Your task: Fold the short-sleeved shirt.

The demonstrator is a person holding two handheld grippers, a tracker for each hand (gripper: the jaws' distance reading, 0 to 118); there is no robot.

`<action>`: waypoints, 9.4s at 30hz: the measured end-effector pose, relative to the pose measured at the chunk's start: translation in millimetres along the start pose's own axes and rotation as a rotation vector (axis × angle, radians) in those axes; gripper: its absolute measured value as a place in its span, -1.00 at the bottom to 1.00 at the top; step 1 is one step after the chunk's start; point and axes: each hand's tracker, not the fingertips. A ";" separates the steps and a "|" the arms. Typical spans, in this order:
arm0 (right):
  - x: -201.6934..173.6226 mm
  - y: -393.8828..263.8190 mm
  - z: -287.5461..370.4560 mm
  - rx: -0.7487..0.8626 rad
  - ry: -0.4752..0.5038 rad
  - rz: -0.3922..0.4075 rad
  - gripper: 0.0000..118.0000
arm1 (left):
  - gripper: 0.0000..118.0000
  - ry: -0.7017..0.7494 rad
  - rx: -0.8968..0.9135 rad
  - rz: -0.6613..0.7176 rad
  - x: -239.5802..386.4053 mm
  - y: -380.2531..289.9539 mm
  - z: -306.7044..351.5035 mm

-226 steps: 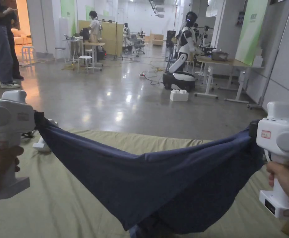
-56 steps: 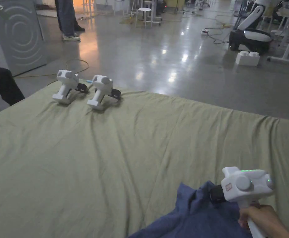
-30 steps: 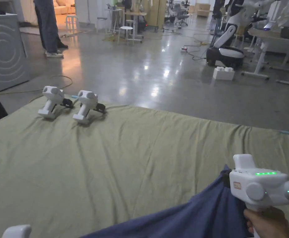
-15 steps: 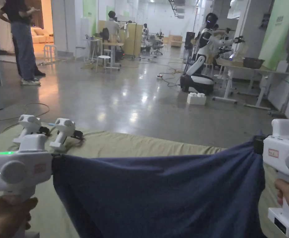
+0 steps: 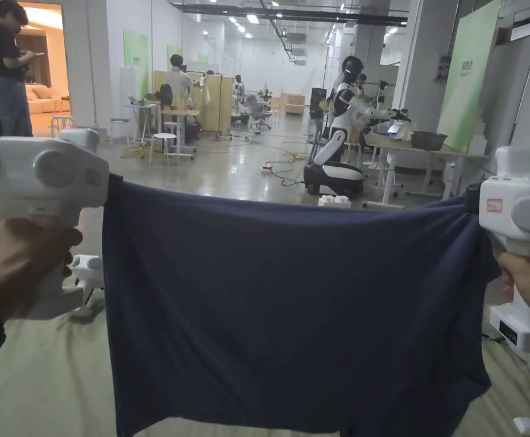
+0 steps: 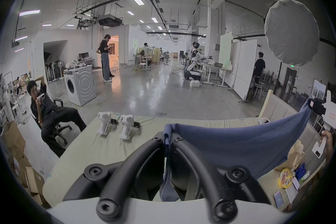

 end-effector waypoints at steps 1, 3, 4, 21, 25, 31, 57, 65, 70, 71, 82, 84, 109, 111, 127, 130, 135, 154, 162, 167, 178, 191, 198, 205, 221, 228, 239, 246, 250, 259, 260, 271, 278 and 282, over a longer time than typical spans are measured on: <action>-0.5 6.6 -2.2 0.007 -0.005 0.004 -0.90 | -0.88 0.011 0.006 -0.012 0.1 7.8 -3.5; -3.0 20.3 -4.9 0.021 -0.016 0.011 -0.90 | -0.88 0.029 0.025 -0.043 3.3 21.6 -6.7; -2.6 25.8 -8.1 0.033 -0.023 0.016 -0.90 | -0.88 0.032 0.028 -0.051 4.9 27.8 -7.6; -31.2 -110.6 3.9 -0.123 0.012 0.061 -0.90 | -0.88 0.043 -0.033 -0.055 -11.0 -114.1 -32.8; -27.4 -170.3 15.8 -0.181 0.034 0.081 -0.90 | -0.88 -0.020 -0.111 0.028 -17.3 -176.7 -24.0; -17.9 -221.0 85.0 -0.184 0.063 0.031 -0.90 | -0.88 -0.051 -0.095 0.051 -26.4 -234.6 29.7; -3.8 -332.9 281.2 -0.443 0.045 0.046 -0.90 | -0.88 -0.081 -0.378 0.033 -54.0 -395.9 180.9; -13.1 -426.6 248.3 -0.748 0.081 0.095 -0.89 | -0.88 -0.076 -0.638 0.054 -66.8 -473.2 128.9; -17.7 -451.8 240.4 -0.832 0.082 0.118 -0.86 | -0.88 -0.065 -0.732 0.069 -67.5 -495.4 118.6; -18.7 -452.8 239.7 -0.835 0.082 0.118 -0.77 | -0.88 -0.066 -0.738 0.073 -68.4 -496.7 118.5; -16.9 -393.7 225.7 -0.642 0.054 0.054 0.36 | 0.12 -0.042 -0.643 0.115 -67.9 -447.4 121.5; -20.3 -379.2 219.8 -0.559 0.054 0.024 0.36 | 0.12 -0.053 -0.571 0.100 -60.9 -431.4 118.8; -103.4 -329.1 241.7 0.100 0.005 -0.047 -0.90 | -0.97 0.003 0.115 -0.019 40.5 -374.3 156.6; -102.2 -330.8 241.6 0.093 0.025 -0.071 -0.90 | -0.97 0.001 0.086 -0.035 33.7 -377.6 155.8; -98.8 -366.4 227.1 -0.099 0.056 -0.037 -0.90 | -0.97 -0.027 -0.727 0.097 -68.6 -476.9 129.6; -98.6 -371.0 225.8 -0.120 0.054 -0.024 -0.90 | -0.59 -0.017 -0.793 0.109 -71.4 -492.2 121.9; -92.7 -377.0 226.8 -0.150 0.047 -0.033 -0.90 | 0.19 0.054 -0.837 0.143 -69.0 -504.3 103.6; -1.1 -409.8 242.7 -0.659 0.083 -0.011 0.16 | -0.83 0.033 -0.845 0.019 -45.9 -503.0 106.1; 5.2 -474.2 257.6 -0.881 0.090 0.037 0.21 | -0.83 0.032 -0.830 0.016 -44.9 -503.2 109.8; -9.7 -497.2 238.1 -0.931 0.133 0.012 0.02 | -0.83 0.030 -0.837 0.007 -43.7 -504.0 108.6; -15.8 -483.1 245.1 -0.914 0.165 0.019 -0.88 | -0.83 0.019 -0.813 0.037 -49.2 -501.5 115.3; -7.0 -389.6 205.5 -0.753 0.173 -0.077 -0.88 | -0.83 -0.030 -0.593 0.114 -53.0 -423.9 100.0; -6.3 -377.6 129.4 -0.736 0.162 -0.122 -0.88 | -0.83 -0.013 -0.561 0.148 -56.3 -395.6 38.6; -17.3 -406.5 65.8 -0.769 0.145 -0.108 -0.87 | -0.83 -0.004 -0.603 0.180 -54.2 -400.1 -19.9; -27.1 -383.3 99.4 -0.512 0.044 -0.080 0.15 | 0.10 0.015 -0.537 0.152 -41.1 -399.1 -15.2; -56.5 -348.6 161.5 -0.147 0.022 -0.119 0.15 | 0.10 -0.032 -0.184 0.099 -0.9 -375.2 54.9; -104.1 -340.9 209.2 0.056 0.034 -0.108 -0.80 | -0.80 0.001 0.073 0.002 46.9 -379.8 128.4; -115.3 -339.6 224.5 0.101 0.025 -0.069 -0.89 | -0.97 0.004 0.098 -0.065 48.2 -391.8 147.0; -114.7 -342.8 224.5 0.080 0.030 -0.060 -0.89 | -0.97 0.012 0.017 -0.050 29.7 -403.5 137.8; -105.5 -363.4 214.7 -0.028 0.064 -0.056 -0.89 | -0.90 -0.004 -0.441 0.018 -32.8 -429.0 46.0; -105.8 -365.4 214.8 -0.038 0.066 -0.055 -0.89 | -0.86 -0.017 -0.475 0.037 -37.7 -431.5 35.7; -95.2 -380.0 213.1 -0.114 0.060 -0.018 -0.89 | 0.18 0.029 -0.859 0.062 -43.2 -467.3 -22.4; -75.2 -397.2 207.1 -0.197 0.006 -0.030 -0.88 | -0.55 0.069 -0.824 -0.023 -19.5 -464.9 -19.1; -47.8 -412.7 187.5 -0.343 -0.050 -0.042 -0.46 | -0.83 0.030 -0.818 -0.102 -5.3 -468.0 -16.1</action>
